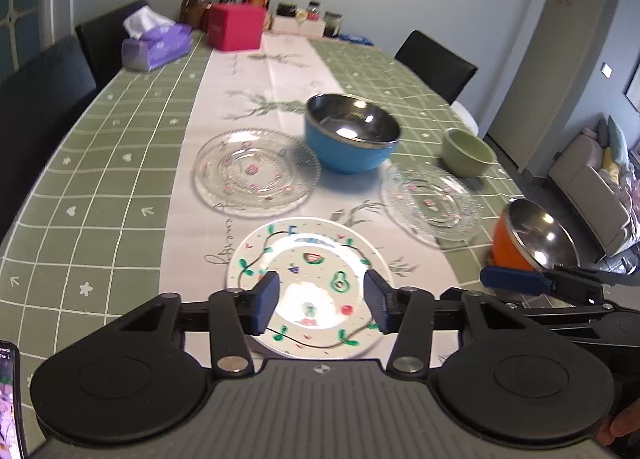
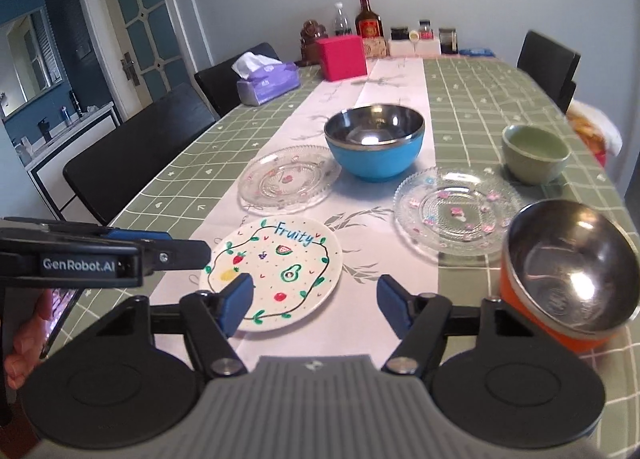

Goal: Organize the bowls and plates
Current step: 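Reach the left tool to the white Fruity plate rim and grasp it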

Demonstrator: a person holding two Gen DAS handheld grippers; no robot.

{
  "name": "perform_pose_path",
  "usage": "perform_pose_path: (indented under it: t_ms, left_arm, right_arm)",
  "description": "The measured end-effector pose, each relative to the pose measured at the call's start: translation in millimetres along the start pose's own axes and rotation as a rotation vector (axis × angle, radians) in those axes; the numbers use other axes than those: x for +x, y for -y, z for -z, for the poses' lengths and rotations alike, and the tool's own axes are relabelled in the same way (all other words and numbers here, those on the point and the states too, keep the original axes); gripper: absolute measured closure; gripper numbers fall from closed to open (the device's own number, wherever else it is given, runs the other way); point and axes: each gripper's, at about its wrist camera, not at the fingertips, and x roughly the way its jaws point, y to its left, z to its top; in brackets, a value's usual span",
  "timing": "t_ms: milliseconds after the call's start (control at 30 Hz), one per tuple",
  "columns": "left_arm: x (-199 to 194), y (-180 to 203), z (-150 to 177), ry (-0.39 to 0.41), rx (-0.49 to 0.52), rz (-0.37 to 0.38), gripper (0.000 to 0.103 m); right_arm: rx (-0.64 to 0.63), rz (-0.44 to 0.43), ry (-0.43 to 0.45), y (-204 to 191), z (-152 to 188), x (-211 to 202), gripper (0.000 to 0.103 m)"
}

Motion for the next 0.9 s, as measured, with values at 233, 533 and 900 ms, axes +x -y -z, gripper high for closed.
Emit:
perform_pose_path:
  t_ms: [233,533,900]
  left_arm:
    - [37,-38,-11,-0.084,-0.087,-0.027,0.075]
    - [54,-70,-6,-0.119,-0.226,0.003,0.080]
    - [66,-72,1,-0.162,-0.249,0.003,0.080]
  right_arm:
    - [0.137,-0.052,-0.186,26,-22,59,0.059]
    - [0.233,-0.076,-0.256,42,-27,95,0.074]
    - [0.256,-0.118,-0.264,44,-23,103,0.086]
